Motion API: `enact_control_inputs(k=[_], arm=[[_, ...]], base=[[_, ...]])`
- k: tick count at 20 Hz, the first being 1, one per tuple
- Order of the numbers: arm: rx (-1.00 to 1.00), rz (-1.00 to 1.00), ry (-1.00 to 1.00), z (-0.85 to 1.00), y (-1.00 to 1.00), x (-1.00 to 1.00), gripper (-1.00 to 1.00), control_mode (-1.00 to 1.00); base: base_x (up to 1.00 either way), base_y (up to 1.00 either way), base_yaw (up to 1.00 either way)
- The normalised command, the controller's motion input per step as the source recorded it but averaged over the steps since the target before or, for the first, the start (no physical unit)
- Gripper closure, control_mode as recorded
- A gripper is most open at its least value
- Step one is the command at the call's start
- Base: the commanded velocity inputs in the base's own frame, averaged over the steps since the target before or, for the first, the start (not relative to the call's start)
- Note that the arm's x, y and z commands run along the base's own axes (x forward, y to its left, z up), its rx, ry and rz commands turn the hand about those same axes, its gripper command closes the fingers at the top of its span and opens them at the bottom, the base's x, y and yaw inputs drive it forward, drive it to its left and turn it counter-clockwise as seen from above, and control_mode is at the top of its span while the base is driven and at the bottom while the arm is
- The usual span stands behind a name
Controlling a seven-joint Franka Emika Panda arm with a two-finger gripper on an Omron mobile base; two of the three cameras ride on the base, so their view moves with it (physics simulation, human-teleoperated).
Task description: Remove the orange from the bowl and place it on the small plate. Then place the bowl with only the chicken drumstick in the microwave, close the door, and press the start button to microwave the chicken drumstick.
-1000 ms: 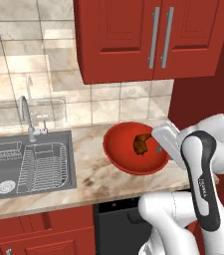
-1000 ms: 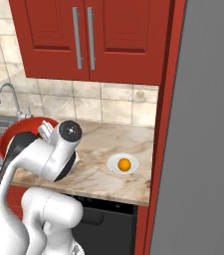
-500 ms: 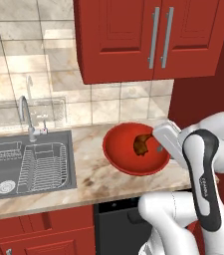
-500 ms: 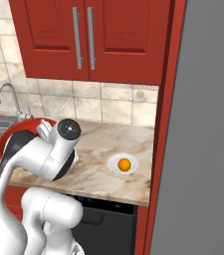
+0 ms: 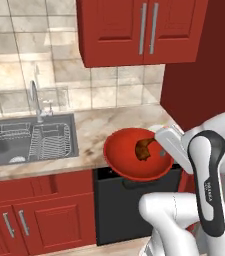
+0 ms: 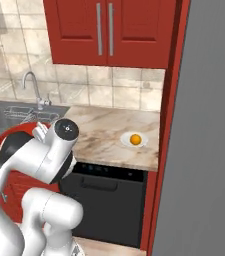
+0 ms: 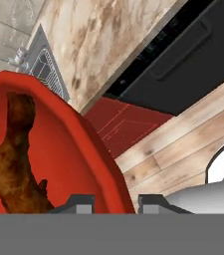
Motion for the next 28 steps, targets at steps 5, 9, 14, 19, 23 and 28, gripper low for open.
enact_control_inputs(k=[5, 9, 14, 19, 23, 28], arm=[[0.00, 0.00, 0.00, 0.00, 0.00, 0.00, 1.00, 1.00], [0.00, 0.00, 0.00, 0.00, 0.00, 0.00, 1.00, 1.00], [0.00, 0.00, 0.00, 0.00, 0.00, 0.00, 1.00, 1.00], [0.00, 0.00, 0.00, 0.00, 0.00, 0.00, 1.00, 1.00], [0.00, 0.00, 0.00, 0.00, 0.00, 0.00, 1.00, 1.00], [0.00, 0.00, 0.00, 0.00, 0.00, 0.00, 1.00, 1.00]], base=[[-0.99, 0.46, 0.00], [-1.00, 0.38, 0.00], [-0.94, 0.53, -0.03], [-0.48, 0.86, 0.04], [0.00, 1.00, 0.33], [0.00, 0.98, 0.51]])
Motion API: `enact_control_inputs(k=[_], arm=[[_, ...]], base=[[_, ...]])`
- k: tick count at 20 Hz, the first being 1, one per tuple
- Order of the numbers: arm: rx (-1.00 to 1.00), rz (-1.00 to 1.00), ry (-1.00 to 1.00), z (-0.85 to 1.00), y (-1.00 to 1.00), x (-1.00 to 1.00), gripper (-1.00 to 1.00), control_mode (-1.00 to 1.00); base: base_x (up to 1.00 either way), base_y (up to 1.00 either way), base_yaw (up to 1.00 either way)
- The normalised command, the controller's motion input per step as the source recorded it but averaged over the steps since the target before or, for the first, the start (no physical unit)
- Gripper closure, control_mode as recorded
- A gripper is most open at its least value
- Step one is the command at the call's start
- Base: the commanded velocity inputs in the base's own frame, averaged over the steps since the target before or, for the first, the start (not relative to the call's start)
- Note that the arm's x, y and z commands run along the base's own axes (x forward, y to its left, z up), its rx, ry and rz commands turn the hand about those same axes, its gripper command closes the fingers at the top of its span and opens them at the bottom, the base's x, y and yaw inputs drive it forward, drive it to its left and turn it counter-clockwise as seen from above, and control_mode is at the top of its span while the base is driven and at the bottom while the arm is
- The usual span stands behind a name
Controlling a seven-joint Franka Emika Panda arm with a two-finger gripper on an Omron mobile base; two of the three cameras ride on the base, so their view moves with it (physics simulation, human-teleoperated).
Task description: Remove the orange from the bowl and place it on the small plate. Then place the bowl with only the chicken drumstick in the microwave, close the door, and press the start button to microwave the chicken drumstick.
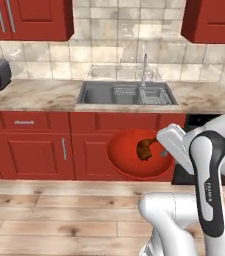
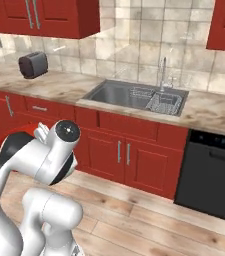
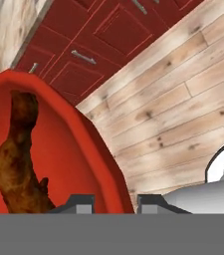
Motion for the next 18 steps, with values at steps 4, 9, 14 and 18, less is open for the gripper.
enact_control_inputs(k=[4, 9, 14, 18], arm=[[0.00, 0.00, 0.00, 0.00, 0.00, 0.00, 1.00, 1.00], [0.00, 0.00, 0.00, 0.00, 0.00, 0.00, 1.00, 1.00], [0.00, 0.00, 0.00, 0.00, 0.00, 0.00, 1.00, 1.00], [0.00, 0.00, 0.00, 0.00, 0.00, 0.00, 1.00, 1.00]], base=[[-0.02, 0.32, 0.49], [0.00, 0.13, 0.48], [0.01, -0.34, 0.35], [0.09, -0.91, -0.15]])
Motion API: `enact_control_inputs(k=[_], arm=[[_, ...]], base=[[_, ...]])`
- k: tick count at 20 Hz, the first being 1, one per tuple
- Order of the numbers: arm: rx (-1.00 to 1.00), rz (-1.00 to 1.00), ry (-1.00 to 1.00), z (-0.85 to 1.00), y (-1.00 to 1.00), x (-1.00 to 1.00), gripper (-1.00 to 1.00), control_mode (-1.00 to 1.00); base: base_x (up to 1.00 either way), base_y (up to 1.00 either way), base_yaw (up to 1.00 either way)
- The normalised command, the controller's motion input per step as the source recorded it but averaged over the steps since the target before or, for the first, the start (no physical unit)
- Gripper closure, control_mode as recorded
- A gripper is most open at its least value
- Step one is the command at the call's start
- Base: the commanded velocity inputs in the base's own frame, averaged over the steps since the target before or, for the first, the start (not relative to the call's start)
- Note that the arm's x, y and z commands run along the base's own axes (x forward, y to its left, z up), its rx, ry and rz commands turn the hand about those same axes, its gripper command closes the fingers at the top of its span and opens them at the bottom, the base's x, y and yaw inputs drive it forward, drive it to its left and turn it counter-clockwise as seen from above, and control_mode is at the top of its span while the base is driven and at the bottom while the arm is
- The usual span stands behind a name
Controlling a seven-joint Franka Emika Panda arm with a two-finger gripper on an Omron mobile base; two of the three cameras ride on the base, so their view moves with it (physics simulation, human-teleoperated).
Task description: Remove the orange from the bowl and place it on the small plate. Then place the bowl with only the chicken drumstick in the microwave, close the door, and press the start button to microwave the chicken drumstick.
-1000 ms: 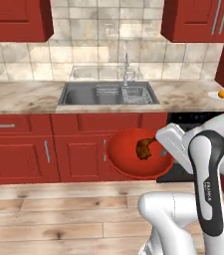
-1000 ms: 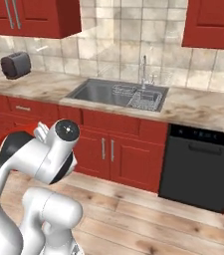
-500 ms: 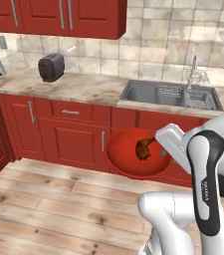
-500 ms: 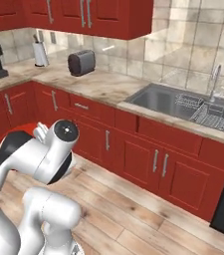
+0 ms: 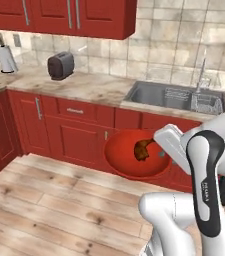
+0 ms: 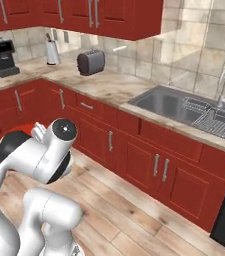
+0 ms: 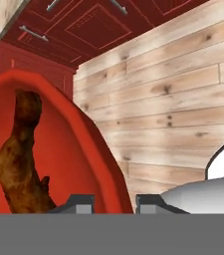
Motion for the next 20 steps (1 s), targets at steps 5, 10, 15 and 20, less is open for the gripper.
enact_control_inputs(k=[5, 10, 15, 20], arm=[[0.00, 0.00, 0.00, 0.00, 0.00, 0.00, 1.00, 1.00], [0.00, 0.00, 0.00, 0.00, 0.00, 0.00, 1.00, 1.00], [0.00, 0.00, 0.00, 0.00, 0.00, 0.00, 1.00, 1.00], [0.00, 0.00, 0.00, 0.00, 0.00, 0.00, 1.00, 1.00]], base=[[0.01, -0.70, -0.63], [0.00, -0.61, -0.76], [0.00, -0.18, -0.91], [0.00, -0.14, -0.90]])
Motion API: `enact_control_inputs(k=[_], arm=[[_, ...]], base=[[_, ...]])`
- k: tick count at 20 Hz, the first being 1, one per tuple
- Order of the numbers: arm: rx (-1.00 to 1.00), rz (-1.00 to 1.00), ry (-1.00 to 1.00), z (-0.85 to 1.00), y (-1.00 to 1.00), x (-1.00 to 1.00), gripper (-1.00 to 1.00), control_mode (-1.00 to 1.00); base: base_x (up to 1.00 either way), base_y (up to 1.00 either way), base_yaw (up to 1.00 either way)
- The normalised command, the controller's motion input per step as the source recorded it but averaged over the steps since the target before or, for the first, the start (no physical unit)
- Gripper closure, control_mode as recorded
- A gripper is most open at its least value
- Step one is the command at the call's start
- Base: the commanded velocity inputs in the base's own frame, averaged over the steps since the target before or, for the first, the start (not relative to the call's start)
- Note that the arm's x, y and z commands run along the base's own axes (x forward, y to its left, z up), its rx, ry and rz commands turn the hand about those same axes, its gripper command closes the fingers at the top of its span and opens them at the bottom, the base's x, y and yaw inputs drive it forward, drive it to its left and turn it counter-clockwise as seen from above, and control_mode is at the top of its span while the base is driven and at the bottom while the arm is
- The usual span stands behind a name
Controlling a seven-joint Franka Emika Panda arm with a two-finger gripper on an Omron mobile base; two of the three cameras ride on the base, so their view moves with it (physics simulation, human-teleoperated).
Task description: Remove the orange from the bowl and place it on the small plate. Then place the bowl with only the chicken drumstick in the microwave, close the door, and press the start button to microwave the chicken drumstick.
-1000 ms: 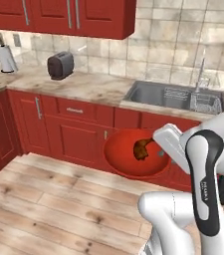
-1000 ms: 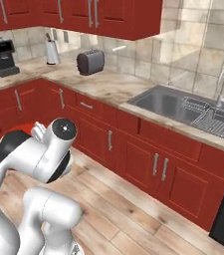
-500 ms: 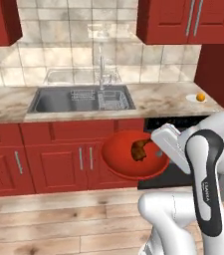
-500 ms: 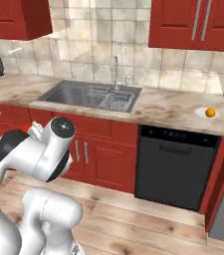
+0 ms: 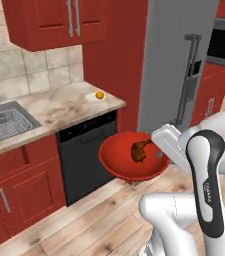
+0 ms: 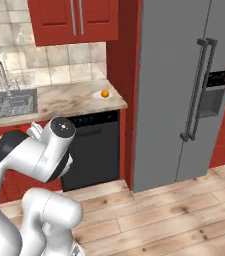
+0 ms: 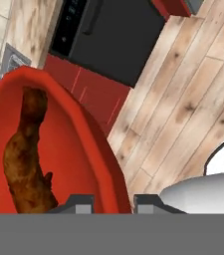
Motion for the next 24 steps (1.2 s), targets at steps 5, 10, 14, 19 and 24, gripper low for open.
enact_control_inputs(k=[5, 10, 14, 19, 24], arm=[[0.00, 0.00, 0.00, 0.00, 0.00, 0.00, 1.00, 1.00], [0.00, 0.00, 0.00, 0.00, 0.00, 0.00, 1.00, 1.00], [0.00, 0.00, 0.00, 0.00, 0.00, 0.00, 1.00, 1.00], [0.00, 0.00, 0.00, 0.00, 0.00, 0.00, 1.00, 1.00], [0.00, 0.00, 0.00, 0.00, 0.00, 0.00, 1.00, 1.00]], base=[[0.00, -0.03, -0.86], [0.34, -0.13, -0.71], [1.00, -0.82, -0.48], [1.00, -0.56, -0.38], [1.00, -0.55, -0.27]])
